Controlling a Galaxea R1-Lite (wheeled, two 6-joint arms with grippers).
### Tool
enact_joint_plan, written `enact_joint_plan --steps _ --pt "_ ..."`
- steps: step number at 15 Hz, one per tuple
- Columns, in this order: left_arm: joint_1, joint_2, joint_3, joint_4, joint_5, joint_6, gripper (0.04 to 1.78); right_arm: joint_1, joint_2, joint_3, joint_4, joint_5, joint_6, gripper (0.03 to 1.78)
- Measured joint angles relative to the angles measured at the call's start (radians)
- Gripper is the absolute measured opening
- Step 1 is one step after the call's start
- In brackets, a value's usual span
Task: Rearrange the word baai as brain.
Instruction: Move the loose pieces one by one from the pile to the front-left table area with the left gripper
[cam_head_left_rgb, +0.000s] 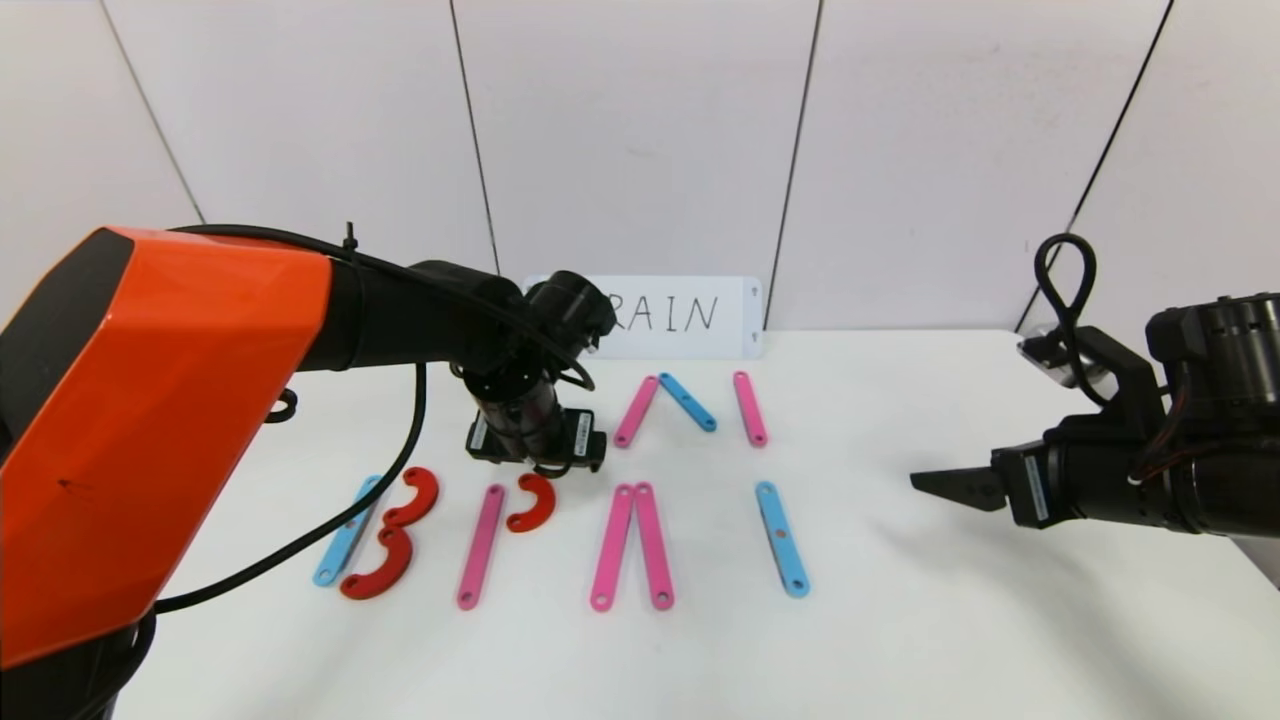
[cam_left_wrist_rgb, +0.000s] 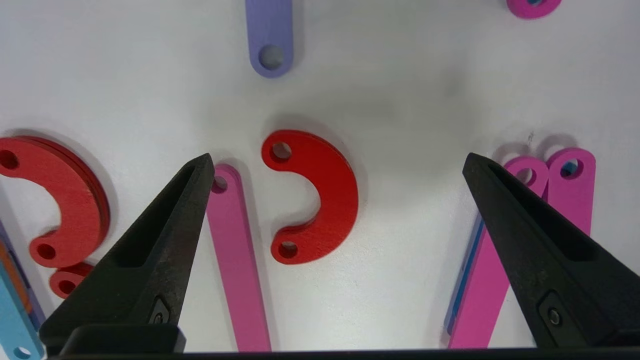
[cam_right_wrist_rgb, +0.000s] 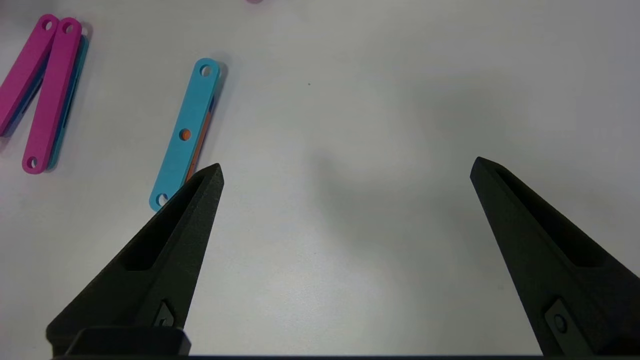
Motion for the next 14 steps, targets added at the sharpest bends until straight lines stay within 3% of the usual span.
enact_joint_plan --steps 7,14 --pt "0.084 0.1 -0.154 -0.001 -0.005 0.032 1.74 0.0 0.0 0.002 0.0 0.0 0.0 1.73" --pt "0.111 0.148 -0.19 -0.021 -0.046 0.079 1.73 0.0 0.0 0.002 0.0 -0.001 0.0 1.73"
